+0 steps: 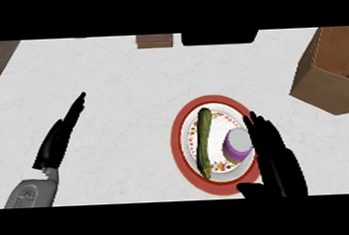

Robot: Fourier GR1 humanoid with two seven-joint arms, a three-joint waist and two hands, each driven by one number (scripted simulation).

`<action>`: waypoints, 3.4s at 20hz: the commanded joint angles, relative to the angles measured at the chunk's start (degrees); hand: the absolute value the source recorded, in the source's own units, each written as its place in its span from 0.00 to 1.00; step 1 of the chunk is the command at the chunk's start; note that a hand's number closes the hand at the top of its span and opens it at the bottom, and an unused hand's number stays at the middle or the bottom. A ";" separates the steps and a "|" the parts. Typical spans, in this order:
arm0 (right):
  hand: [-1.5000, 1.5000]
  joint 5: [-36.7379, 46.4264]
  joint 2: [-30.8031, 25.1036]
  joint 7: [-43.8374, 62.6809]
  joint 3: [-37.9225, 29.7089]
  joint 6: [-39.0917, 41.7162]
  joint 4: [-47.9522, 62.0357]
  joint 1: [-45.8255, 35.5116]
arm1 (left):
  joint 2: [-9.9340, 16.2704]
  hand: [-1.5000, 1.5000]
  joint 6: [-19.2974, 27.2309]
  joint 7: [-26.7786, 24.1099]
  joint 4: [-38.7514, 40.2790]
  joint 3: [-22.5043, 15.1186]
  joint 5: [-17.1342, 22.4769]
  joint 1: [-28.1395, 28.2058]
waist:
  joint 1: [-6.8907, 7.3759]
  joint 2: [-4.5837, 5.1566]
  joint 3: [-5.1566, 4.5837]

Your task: Pick the can from the plate and place it in the cardboard box

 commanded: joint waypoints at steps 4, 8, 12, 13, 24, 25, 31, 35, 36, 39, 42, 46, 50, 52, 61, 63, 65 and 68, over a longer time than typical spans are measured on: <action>0.00 -4.02 -1.74 -2.80 -1.87 1.60 1.29 -0.48 | -3.22 0.50 0.90 0.98 0.25 0.86 -2.49 -1.71 | -0.12 -0.01 0.00; 0.00 -0.76 1.61 -1.20 -0.22 -2.45 7.30 -3.40 | -0.93 0.50 -3.17 -3.03 4.48 4.28 -1.13 -2.12 | -0.10 0.01 0.00; 0.00 -1.92 3.00 -1.20 0.20 -6.14 15.67 -8.23 | -3.65 0.50 0.03 -0.69 -0.66 1.42 -4.57 1.23 | 0.15 0.02 0.01; 0.00 -2.57 0.73 -5.09 -1.81 -6.17 14.57 -4.32 | -2.82 0.50 -1.21 -2.19 4.94 3.29 -3.60 -2.86 | -0.13 0.05 0.00; 1.00 8.93 1.98 -2.55 -0.61 -15.28 15.04 -10.79 | -2.83 0.50 -2.22 0.22 1.33 3.25 -4.33 -1.07 | -0.05 0.01 0.00; 1.00 8.85 2.21 -3.68 -1.72 -17.69 18.56 -12.18 | -3.86 0.50 -0.99 -2.89 0.87 3.04 -4.57 0.70 | 0.10 0.03 0.00; 1.00 13.14 3.01 2.72 -2.24 -17.22 20.10 -14.38 | -3.72 0.50 -1.80 -2.45 1.26 3.39 -4.99 0.71 | 0.22 0.03 -0.01; 1.00 11.95 3.05 13.91 -11.17 4.78 28.44 -29.74 | -3.29 0.50 -3.51 -1.79 1.07 2.84 -4.14 -1.62 | 3.09 0.89 -0.17; 1.00 11.45 2.74 15.39 -12.73 8.97 30.08 -31.69 | -3.42 0.50 -3.49 -1.27 1.25 2.50 -4.47 -2.14 | 3.44 1.16 -0.22; 1.00 11.22 2.51 19.10 -17.16 12.44 38.73 -44.51 | -4.54 0.50 -2.83 -2.38 1.89 2.38 -4.34 -1.04 | 2.87 0.77 -0.06; 1.00 11.79 2.29 21.48 -19.30 11.11 46.85 -54.22 | -4.99 0.50 -1.22 -2.66 3.97 2.36 -5.89 -2.87 | 1.78 0.60 -0.02; 1.00 14.54 2.29 26.95 -18.15 10.59 48.64 -60.45 | -2.81 0.50 -3.57 -1.11 1.63 4.15 -4.12 -1.92 | 1.18 0.19 -0.01; 1.00 17.36 -1.02 30.43 -18.29 11.38 45.44 -62.65 | -4.24 0.50 -1.79 0.69 2.42 4.73 -4.31 -4.45 | 0.41 0.04 -0.01; 1.00 18.08 -1.78 33.28 -17.59 17.80 39.34 -64.53 | -4.18 0.50 -2.39 -1.87 2.41 3.40 -5.12 -0.31 | -0.03 -0.31 -0.04; 1.00 19.51 -5.15 41.41 -21.09 23.74 27.59 -64.39 | -2.29 0.50 -4.12 -0.65 0.18 5.05 -4.16 -0.20 | 0.01 -0.19 -0.01; 1.00 18.77 -8.39 39.83 -23.85 20.53 26.98 -62.28 | -4.90 0.50 -2.71 3.40 -1.51 3.75 -4.65 -2.39 | -0.11 -0.14 0.02; 1.00 17.48 -11.09 38.13 -24.93 24.61 23.70 -60.26 | -3.95 0.50 -2.48 -0.48 2.14 4.54 -5.31 -2.56 | -0.38 -0.11 -0.01; 1.00 16.02 -13.99 37.34 -27.21 27.50 21.73 -59.55 | -4.09 0.50 -3.94 0.49 -2.07 3.93 -4.44 1.77 | -0.08 -0.18 0.00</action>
